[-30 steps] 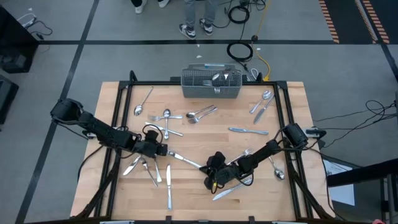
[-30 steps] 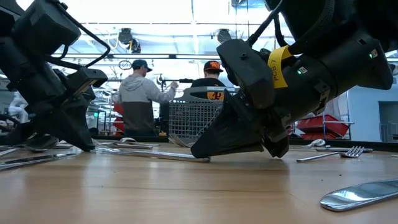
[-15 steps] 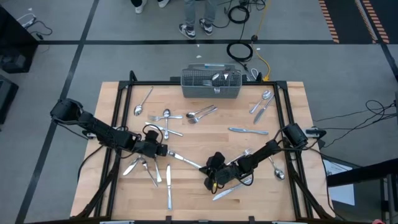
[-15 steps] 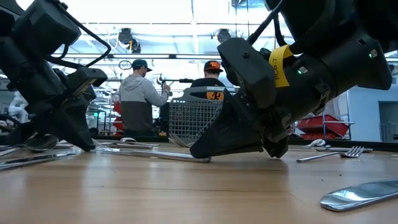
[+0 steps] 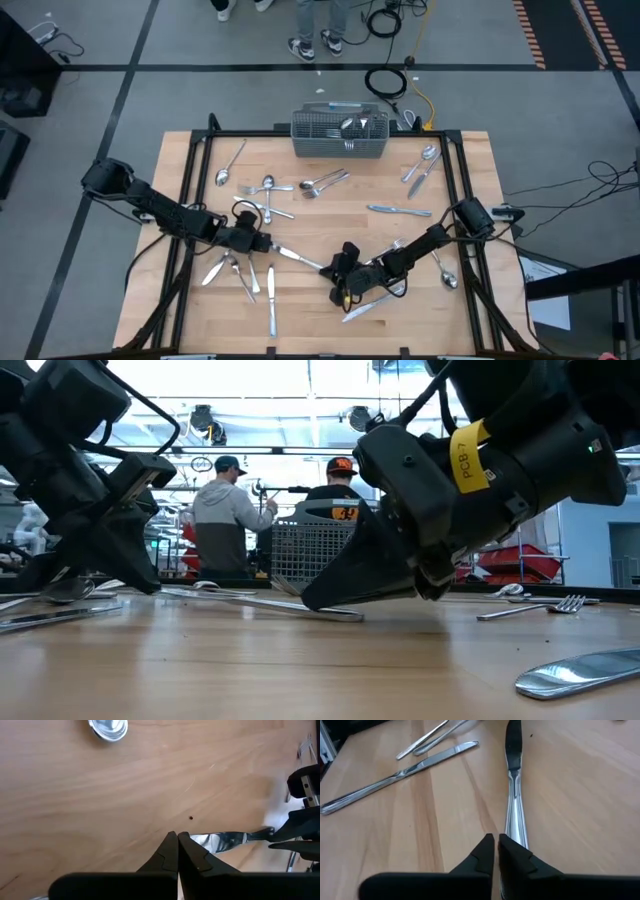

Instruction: Sort silverware

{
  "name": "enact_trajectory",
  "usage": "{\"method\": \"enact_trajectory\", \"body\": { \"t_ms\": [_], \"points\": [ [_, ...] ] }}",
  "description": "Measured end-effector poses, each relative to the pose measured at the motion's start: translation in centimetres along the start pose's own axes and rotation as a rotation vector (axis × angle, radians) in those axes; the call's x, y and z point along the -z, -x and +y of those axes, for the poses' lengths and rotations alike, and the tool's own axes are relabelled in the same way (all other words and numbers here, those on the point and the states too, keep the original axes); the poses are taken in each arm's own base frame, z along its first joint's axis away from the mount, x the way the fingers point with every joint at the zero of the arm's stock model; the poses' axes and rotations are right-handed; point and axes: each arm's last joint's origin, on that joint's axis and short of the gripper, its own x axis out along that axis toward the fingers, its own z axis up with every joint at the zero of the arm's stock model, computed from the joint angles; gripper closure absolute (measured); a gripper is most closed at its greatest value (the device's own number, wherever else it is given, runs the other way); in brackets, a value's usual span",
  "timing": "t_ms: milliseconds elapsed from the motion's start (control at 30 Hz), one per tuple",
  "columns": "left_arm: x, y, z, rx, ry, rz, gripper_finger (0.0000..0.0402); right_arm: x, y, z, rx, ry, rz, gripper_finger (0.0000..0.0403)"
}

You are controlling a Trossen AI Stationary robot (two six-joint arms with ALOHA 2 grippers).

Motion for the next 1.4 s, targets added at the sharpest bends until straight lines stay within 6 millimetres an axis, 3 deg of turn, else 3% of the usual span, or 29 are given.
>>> {"method": "enact_trajectory", "body": {
  "t_ms": [300, 433, 633, 933, 1400],
  "points": [
    [0.0, 0.0, 0.1, -0.006, -0.006, -0.014, 0.0401, -1.9, 0.5, 0.7, -0.054, 0.013, -0.090, 0.0288],
    [-0.1, 0.0, 0.0, -0.002, -0.004, -0.017, 0.0401, -3.4, 0.8, 0.1, -0.023, 0.039, -0.094, 0.0268],
    [-0.1, 0.0, -0.6, 0.057, 0.010, -0.027, 0.0401, -5.3, 0.6, -0.6, -0.013, 0.132, -0.003, 0.0266],
    [-0.2, 0.1, -0.9, 0.089, 0.015, -0.034, 0.0402, -8.9, -0.1, 0.0, 0.001, 0.247, 0.060, 0.0266],
    [-0.2, 0.1, -1.3, 0.126, 0.007, -0.048, 0.0402, -9.1, -0.5, -0.9, -0.010, 0.218, 0.145, 0.0266]
  ]
}}
